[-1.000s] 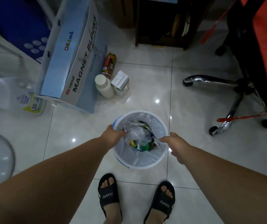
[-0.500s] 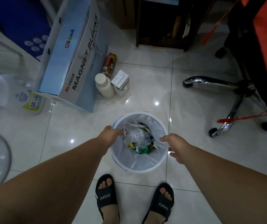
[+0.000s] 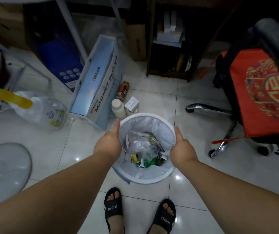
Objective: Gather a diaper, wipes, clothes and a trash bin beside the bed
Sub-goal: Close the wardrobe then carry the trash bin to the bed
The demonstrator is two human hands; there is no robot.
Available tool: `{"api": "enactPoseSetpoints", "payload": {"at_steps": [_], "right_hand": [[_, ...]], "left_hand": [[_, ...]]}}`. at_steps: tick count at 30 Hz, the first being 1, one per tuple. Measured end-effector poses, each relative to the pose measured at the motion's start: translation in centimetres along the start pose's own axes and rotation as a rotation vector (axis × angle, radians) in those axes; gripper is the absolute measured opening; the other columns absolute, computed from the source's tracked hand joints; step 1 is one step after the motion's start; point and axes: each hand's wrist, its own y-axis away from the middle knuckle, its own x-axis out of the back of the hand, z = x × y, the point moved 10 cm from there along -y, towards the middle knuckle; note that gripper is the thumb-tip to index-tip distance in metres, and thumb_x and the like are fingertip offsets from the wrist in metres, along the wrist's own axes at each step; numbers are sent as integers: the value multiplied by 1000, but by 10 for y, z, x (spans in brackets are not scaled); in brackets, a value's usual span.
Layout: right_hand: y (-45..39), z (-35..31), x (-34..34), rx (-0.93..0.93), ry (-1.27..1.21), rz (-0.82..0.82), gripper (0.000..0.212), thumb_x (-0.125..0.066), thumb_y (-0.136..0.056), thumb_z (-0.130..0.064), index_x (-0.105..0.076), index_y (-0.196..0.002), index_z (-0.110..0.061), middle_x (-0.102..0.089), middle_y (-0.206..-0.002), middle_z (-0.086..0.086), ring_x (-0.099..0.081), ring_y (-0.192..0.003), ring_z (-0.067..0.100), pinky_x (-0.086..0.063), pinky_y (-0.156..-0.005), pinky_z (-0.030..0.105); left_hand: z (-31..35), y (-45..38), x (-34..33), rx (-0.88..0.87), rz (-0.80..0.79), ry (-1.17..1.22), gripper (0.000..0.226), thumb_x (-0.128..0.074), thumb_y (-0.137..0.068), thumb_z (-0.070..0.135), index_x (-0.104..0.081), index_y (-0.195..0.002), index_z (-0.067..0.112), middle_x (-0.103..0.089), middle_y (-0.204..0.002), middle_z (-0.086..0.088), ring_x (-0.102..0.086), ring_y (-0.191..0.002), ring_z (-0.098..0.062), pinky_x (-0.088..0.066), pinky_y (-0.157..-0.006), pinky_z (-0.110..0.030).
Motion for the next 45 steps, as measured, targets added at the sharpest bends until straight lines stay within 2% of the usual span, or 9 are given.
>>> {"api": "enactPoseSetpoints", "payload": {"at_steps": [6, 13, 18, 23, 25, 29, 34, 40, 45], "right_hand": [[72, -62, 106, 100, 37, 66, 97, -47, -85, -1, 1, -157, -45, -55, -101, 9, -52, -71, 20, -40, -61, 32], [159, -112, 203, 200, 40, 110, 90, -42, -87, -3, -4, -157, -46, -56, -97, 8, -58, -80, 29, -50, -67, 38], [220, -148, 244, 268, 34, 96, 81, -44, -91, -9, -15, -155, -49, -59, -129, 13, -62, -93, 30, -51, -75, 37], [277, -199, 258, 371, 95, 71, 76, -44, -94, -12, -17, -156, -45, -55, -139, 11, -61, -103, 31, -52, -81, 37], [300, -219, 256, 408, 124, 66, 75, -44, -94, -13, -17, -156, -45, -55, -140, 10, -61, -106, 31, -54, -87, 39], [354, -252, 229, 482, 127, 43, 76, -47, -94, -13, -18, -157, -43, -57, -136, 12, -64, -103, 33, -49, -75, 34], [442, -300, 186, 605, 186, 44, 74, -47, -93, -15, -21, -156, -44, -51, -145, 9, -59, -112, 30, -53, -94, 38], [585, -377, 86, 853, 295, -15, 70, -47, -97, -16, -19, -157, -40, -60, -127, 14, -59, -83, 22, -52, -70, 36], [676, -423, 15, 1001, 336, -87, 72, -45, -95, -13, -20, -156, -41, -59, -126, 12, -63, -94, 26, -56, -79, 39]], "left_hand": [[27, 65, 115, 12, 111, 12, 85, -42, -93, 11, 7, -152, 48, -60, -117, -16, -59, -85, -30, -44, -70, -41], [44, 154, 225, 30, 182, 166, 83, -40, -92, 9, -3, -154, 49, -62, -119, -11, -57, -85, -26, -50, -79, -43], [31, 223, 286, 27, 230, 235, 63, -44, -88, 14, -30, -141, 44, -63, -122, -7, -60, -103, -30, -51, -90, -48], [-5, 278, 332, 73, 258, 270, 55, -43, -84, 5, -46, -134, 29, -65, -121, -10, -61, -107, -33, -49, -94, -47], [-24, 300, 346, 85, 282, 283, 56, -45, -87, 7, -46, -139, 28, -64, -125, -10, -60, -110, -34, -48, -95, -43], [-76, 353, 366, 135, 353, 305, 47, -46, -94, 14, -46, -138, 30, -63, -126, -11, -59, -112, -35, -49, -95, -44], [-166, 440, 378, 218, 419, 408, 36, -46, -97, 24, -49, -131, 35, -60, -129, -8, -57, -113, -34, -49, -96, -47], [-310, 595, 393, 396, 556, 432, 34, -42, -92, 20, -51, -121, 35, -64, -112, -8, -59, -94, -32, -52, -88, -48], [-393, 699, 388, 552, 647, 477, 47, -41, -90, 17, -48, -133, 34, -63, -121, -11, -59, -103, -35, -52, -92, -48]]}}
